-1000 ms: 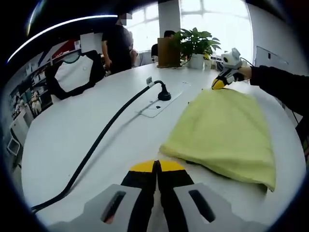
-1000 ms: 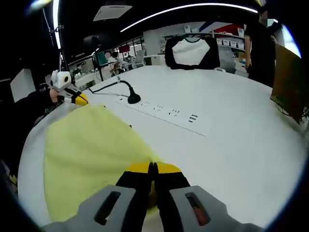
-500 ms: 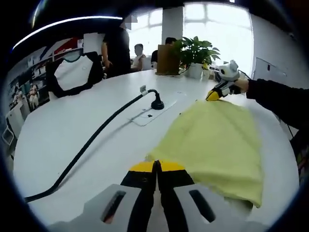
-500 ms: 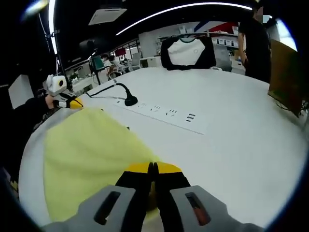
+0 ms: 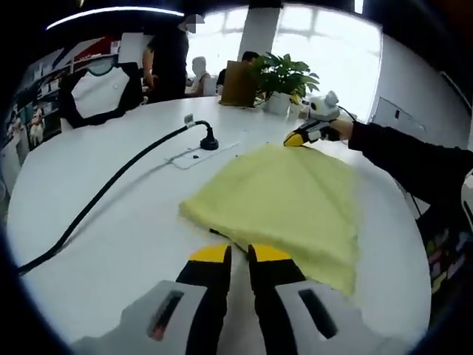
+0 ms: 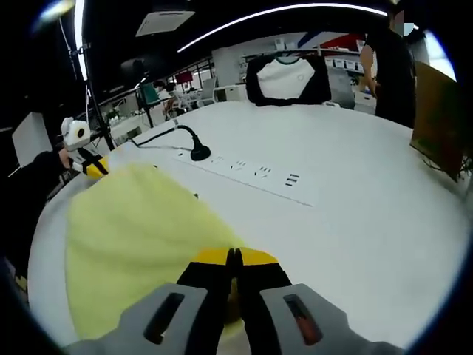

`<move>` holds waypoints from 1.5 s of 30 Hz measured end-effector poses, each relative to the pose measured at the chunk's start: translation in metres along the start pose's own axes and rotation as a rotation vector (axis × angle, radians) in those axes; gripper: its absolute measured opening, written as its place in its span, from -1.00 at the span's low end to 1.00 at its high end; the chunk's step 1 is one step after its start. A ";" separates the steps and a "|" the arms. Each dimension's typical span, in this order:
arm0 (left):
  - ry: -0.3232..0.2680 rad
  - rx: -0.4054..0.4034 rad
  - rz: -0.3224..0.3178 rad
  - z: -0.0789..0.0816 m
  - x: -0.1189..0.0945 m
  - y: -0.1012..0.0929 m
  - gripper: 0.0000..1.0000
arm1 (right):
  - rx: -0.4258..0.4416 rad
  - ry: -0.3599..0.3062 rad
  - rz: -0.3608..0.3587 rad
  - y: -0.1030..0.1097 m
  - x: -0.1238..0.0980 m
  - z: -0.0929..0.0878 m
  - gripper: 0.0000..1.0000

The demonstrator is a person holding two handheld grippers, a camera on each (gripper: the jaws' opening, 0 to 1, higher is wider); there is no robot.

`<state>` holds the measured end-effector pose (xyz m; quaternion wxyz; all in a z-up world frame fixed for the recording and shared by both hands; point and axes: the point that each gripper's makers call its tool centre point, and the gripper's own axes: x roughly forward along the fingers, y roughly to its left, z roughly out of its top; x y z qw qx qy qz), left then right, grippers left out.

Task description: Fold the garment on the visible template until the final outline fits inside the template.

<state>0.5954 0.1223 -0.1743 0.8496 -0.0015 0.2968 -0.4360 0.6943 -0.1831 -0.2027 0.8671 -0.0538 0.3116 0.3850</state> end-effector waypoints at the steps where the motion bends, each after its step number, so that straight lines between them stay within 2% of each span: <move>1: -0.005 -0.021 -0.018 0.000 -0.001 -0.004 -0.70 | 0.000 0.002 -0.002 0.000 0.000 0.000 -1.00; 2: 0.000 -0.051 -0.046 -0.002 -0.002 -0.011 -0.64 | 0.001 0.004 -0.003 -0.001 0.000 0.000 -1.00; 5: 0.006 -0.043 -0.055 -0.006 -0.003 -0.019 -0.60 | -0.001 0.008 -0.006 -0.002 -0.001 0.000 -1.00; 7: 0.014 -0.016 -0.063 -0.011 -0.003 -0.031 -0.57 | -0.010 0.012 -0.007 0.001 -0.002 0.000 -1.00; 8: 0.020 -0.015 -0.063 -0.014 -0.003 -0.039 -0.57 | -0.100 0.033 0.012 0.002 -0.003 0.000 -0.97; 9: 0.020 -0.017 -0.063 -0.014 -0.004 -0.043 -0.57 | -0.117 0.039 -0.006 0.001 -0.005 0.002 -0.90; 10: 0.017 -0.029 -0.071 -0.015 -0.005 -0.048 -0.58 | -0.156 0.010 -0.010 0.002 -0.006 0.015 -0.76; 11: 0.018 -0.038 -0.074 -0.016 -0.006 -0.050 -0.58 | -0.184 -0.010 0.003 0.006 -0.006 0.023 -0.71; 12: 0.020 -0.037 -0.074 -0.017 -0.006 -0.052 -0.58 | -0.210 -0.040 0.019 0.012 -0.008 0.036 -0.71; 14: 0.035 -0.032 -0.072 -0.022 -0.005 -0.057 -0.58 | -0.273 -0.053 0.045 0.023 -0.006 0.048 -0.71; 16: 0.044 -0.037 -0.066 -0.026 -0.005 -0.059 -0.58 | -0.342 -0.009 0.053 0.030 -0.001 0.051 -0.69; 23: 0.042 -0.071 -0.066 -0.035 -0.012 -0.060 -0.62 | -0.517 0.068 0.135 0.061 0.021 0.050 -0.60; 29: 0.039 -0.101 -0.079 -0.037 -0.012 -0.065 -0.65 | -0.518 0.099 0.173 0.072 0.044 0.048 -0.60; 34: 0.040 -0.118 -0.092 -0.040 -0.011 -0.069 -0.67 | -0.525 0.129 0.213 0.083 0.054 0.041 -0.61; 38: 0.039 -0.152 -0.102 -0.043 -0.011 -0.069 -0.71 | -0.519 0.134 0.244 0.089 0.057 0.041 -0.74; 42: 0.037 -0.180 -0.117 -0.045 -0.012 -0.073 -0.84 | -0.531 0.146 0.258 0.092 0.059 0.039 -0.84; 45: 0.039 -0.192 -0.121 -0.047 -0.012 -0.074 -0.96 | -0.535 0.158 0.249 0.094 0.060 0.038 -1.00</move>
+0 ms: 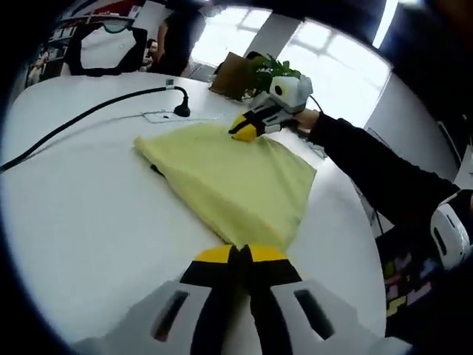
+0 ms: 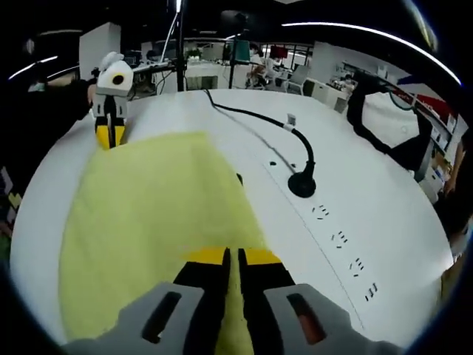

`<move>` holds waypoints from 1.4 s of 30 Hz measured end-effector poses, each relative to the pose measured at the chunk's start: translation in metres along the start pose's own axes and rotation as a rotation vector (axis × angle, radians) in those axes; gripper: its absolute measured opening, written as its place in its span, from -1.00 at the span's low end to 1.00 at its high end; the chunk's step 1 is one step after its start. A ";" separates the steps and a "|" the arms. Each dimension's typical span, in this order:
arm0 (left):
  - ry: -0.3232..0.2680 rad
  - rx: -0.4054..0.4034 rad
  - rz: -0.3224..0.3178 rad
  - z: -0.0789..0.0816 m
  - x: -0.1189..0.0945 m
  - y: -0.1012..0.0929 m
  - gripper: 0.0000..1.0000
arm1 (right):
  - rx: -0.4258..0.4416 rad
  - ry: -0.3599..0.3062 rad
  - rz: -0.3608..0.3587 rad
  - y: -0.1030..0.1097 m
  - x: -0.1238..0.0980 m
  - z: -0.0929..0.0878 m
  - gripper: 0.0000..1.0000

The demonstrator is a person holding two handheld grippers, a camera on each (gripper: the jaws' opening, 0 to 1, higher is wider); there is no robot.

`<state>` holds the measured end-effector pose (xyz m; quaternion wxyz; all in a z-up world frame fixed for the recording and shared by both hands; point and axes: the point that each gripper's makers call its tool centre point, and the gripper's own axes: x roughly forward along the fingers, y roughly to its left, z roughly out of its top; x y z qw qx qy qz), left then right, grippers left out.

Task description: Fold the garment on the visible template until the final outline fits inside the template.

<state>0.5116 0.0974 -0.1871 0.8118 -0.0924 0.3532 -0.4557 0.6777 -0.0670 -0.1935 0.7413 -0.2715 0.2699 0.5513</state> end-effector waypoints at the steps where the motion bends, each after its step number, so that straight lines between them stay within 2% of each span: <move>1: -0.005 -0.009 -0.002 0.000 0.000 -0.001 -0.96 | 0.004 0.000 -0.001 0.000 0.000 0.000 -1.00; 5: -0.021 -0.028 -0.003 0.001 -0.002 0.001 -0.97 | 0.002 0.003 -0.004 0.002 -0.002 0.001 -1.00; 8: -0.041 -0.061 -0.008 0.004 -0.005 0.001 -0.97 | 0.005 -0.042 -0.031 -0.003 -0.007 0.009 -1.00; 10: -0.057 -0.078 -0.006 0.005 -0.007 0.001 -0.97 | 0.019 -0.049 -0.041 -0.007 -0.009 0.010 -1.00; 13: -0.088 -0.107 -0.004 0.007 -0.009 0.000 -0.97 | 0.027 -0.046 -0.048 -0.009 -0.007 0.009 -1.00; 16: -0.093 -0.127 0.002 0.004 -0.010 0.001 -0.97 | 0.036 -0.038 -0.056 -0.011 -0.004 0.007 -1.00; 19: -0.104 -0.152 0.019 0.002 -0.011 0.003 -0.98 | 0.054 0.004 -0.067 -0.011 0.001 -0.001 -1.00; 28: -0.111 -0.157 0.043 0.004 -0.011 0.007 -0.98 | 0.088 -0.006 -0.096 -0.012 0.001 -0.003 -1.00; 29: -0.109 -0.159 0.042 0.004 -0.010 0.006 -0.98 | 0.089 -0.007 -0.111 -0.015 0.000 -0.004 -0.96; 31: -0.110 -0.159 0.047 0.004 -0.009 0.006 -0.98 | 0.113 -0.034 -0.144 -0.021 -0.006 -0.003 -0.75; 36: -0.110 -0.150 0.063 0.001 -0.008 0.004 -0.98 | 0.170 -0.086 -0.174 -0.026 -0.028 -0.004 -0.62; 37: -0.111 -0.150 0.065 0.002 -0.008 0.003 -0.98 | 0.209 -0.110 -0.187 -0.026 -0.034 -0.003 -0.60; 40: -0.115 -0.145 0.071 0.002 -0.009 0.003 -0.97 | 0.183 -0.133 -0.215 -0.025 -0.049 0.000 -0.36; 42: -0.118 -0.156 0.076 0.002 -0.008 0.003 -0.97 | 0.202 -0.149 -0.222 -0.024 -0.057 -0.001 -0.27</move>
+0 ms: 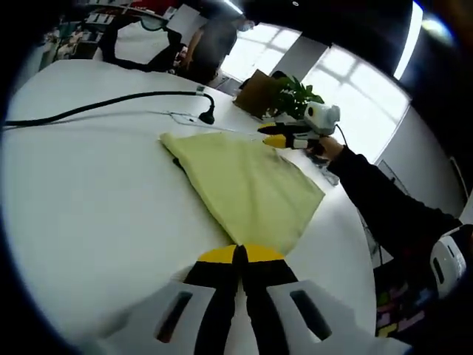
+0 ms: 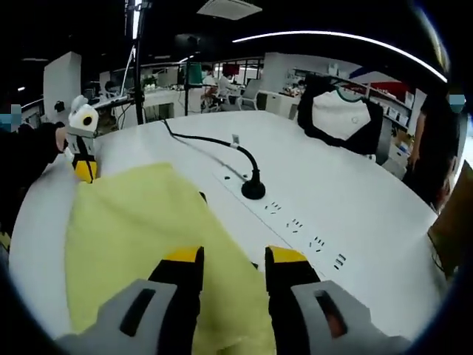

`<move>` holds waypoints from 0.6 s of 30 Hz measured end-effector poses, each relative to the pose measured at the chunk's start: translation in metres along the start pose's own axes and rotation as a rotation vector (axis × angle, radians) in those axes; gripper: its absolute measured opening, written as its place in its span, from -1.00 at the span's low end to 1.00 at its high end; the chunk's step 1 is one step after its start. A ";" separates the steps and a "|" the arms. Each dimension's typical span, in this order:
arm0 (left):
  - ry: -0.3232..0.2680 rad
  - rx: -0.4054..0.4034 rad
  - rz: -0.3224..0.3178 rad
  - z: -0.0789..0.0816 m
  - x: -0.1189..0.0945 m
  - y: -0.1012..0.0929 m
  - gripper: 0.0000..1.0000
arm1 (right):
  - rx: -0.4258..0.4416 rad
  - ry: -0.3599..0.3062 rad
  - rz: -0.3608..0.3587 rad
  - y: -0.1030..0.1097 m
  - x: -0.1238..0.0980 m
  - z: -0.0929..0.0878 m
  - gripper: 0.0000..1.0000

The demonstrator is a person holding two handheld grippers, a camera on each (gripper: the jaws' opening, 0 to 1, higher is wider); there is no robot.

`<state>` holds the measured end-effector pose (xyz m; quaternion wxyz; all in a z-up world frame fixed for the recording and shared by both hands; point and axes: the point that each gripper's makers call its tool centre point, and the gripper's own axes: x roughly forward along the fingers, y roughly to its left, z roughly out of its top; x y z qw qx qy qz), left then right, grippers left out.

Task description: Fold the garment on the visible template until the final outline fits inside the template.

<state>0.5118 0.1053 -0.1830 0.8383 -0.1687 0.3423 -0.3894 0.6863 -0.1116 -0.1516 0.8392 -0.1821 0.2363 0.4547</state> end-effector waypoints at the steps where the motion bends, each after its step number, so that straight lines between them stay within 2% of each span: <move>1: -0.007 -0.012 0.002 0.001 0.001 -0.001 -0.97 | 0.017 -0.017 -0.008 -0.001 -0.003 0.002 -0.16; 2: -0.009 -0.014 0.001 0.002 0.001 -0.001 -0.97 | 0.021 -0.026 -0.021 -0.004 -0.009 0.001 -0.07; 4: -0.011 -0.005 0.007 0.003 0.001 -0.003 -0.97 | 0.029 -0.029 -0.050 -0.009 -0.018 -0.001 -0.01; 5: -0.011 0.003 0.012 0.004 0.000 -0.003 -0.97 | 0.035 -0.049 -0.085 -0.015 -0.022 0.000 0.08; 7: -0.021 0.006 0.015 0.006 0.000 -0.001 -0.97 | 0.033 -0.054 -0.107 -0.020 -0.029 -0.004 0.41; 8: -0.025 0.002 0.016 0.006 -0.001 -0.001 -0.97 | 0.035 -0.057 -0.122 -0.022 -0.033 -0.005 0.50; 16: -0.043 -0.003 0.026 0.007 -0.002 0.003 -0.97 | 0.026 -0.086 -0.187 -0.024 -0.066 -0.023 0.98; 18: -0.046 -0.003 0.026 0.007 -0.003 0.004 -0.97 | 0.019 -0.096 -0.212 -0.025 -0.074 -0.028 0.99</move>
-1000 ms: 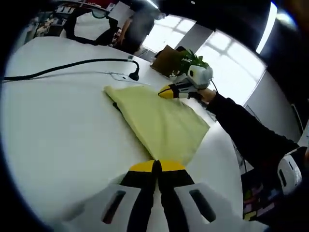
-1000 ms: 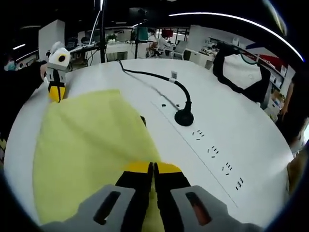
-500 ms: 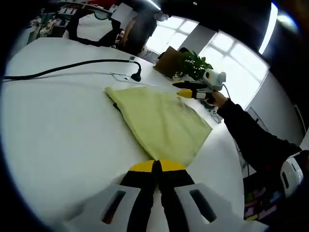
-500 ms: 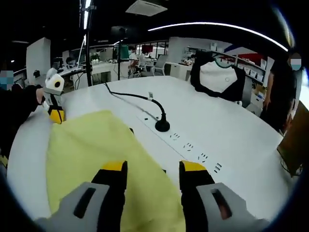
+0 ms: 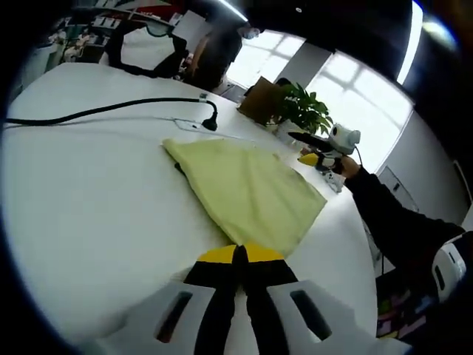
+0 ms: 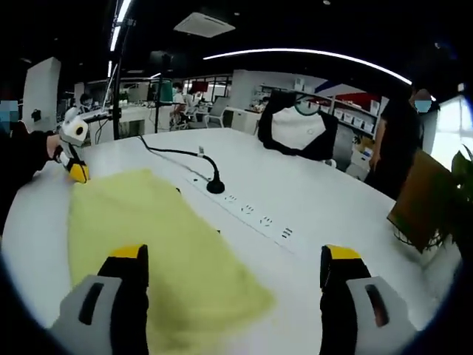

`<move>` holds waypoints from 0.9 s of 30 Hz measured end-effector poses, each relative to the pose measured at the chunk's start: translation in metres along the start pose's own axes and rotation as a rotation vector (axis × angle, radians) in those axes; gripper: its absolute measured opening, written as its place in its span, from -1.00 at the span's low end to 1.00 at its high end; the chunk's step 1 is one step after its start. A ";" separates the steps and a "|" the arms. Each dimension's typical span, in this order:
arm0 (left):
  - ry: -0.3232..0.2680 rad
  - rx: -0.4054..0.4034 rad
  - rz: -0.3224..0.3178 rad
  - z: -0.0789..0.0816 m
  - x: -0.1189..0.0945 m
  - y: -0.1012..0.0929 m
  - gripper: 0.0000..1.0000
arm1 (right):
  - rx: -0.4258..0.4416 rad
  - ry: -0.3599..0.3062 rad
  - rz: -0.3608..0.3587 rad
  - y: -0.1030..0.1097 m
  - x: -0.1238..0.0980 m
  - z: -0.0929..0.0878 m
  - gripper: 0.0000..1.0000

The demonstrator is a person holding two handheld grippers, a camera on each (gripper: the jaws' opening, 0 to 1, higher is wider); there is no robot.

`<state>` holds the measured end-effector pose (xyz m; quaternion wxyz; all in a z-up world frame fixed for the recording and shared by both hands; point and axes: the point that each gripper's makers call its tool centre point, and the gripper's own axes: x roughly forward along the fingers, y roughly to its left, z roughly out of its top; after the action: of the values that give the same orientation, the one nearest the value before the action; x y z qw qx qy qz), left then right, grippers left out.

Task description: Fold the garment on the visible template until the final outline fits inside the template.

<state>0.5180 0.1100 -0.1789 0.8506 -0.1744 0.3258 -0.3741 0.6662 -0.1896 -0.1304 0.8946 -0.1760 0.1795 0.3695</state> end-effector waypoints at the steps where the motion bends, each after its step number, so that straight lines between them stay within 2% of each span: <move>1: -0.001 -0.002 0.000 0.000 0.000 0.000 -0.97 | 0.000 -0.004 -0.005 0.000 -0.005 -0.003 0.99; 7: -0.006 0.007 0.003 0.001 0.000 0.000 -0.97 | 0.032 -0.004 -0.005 0.005 -0.029 -0.024 0.99; 11: -0.013 0.010 0.005 0.003 -0.001 0.002 -0.97 | 0.097 -0.010 0.016 0.014 -0.044 -0.036 0.99; 14: -0.018 0.013 0.010 0.003 -0.001 0.002 -0.97 | 0.108 0.003 0.021 0.019 -0.055 -0.046 0.97; 18: -0.023 0.016 0.013 0.002 -0.001 0.001 -0.97 | 0.176 0.007 0.072 0.034 -0.068 -0.057 0.74; 23: -0.029 0.018 0.013 0.002 -0.002 -0.002 -0.97 | 0.194 0.041 0.128 0.051 -0.073 -0.069 0.45; 24: -0.031 0.019 0.013 0.001 -0.002 -0.003 -0.97 | 0.211 0.049 0.124 0.052 -0.073 -0.070 0.45; 27: -0.032 0.056 -0.003 -0.001 -0.001 -0.008 -0.93 | 0.195 0.059 0.150 0.061 -0.075 -0.074 0.30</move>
<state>0.5125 0.1059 -0.1748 0.8598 -0.1570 0.3013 -0.3813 0.5580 -0.2269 -0.1724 0.8717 -0.0850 0.2535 0.4108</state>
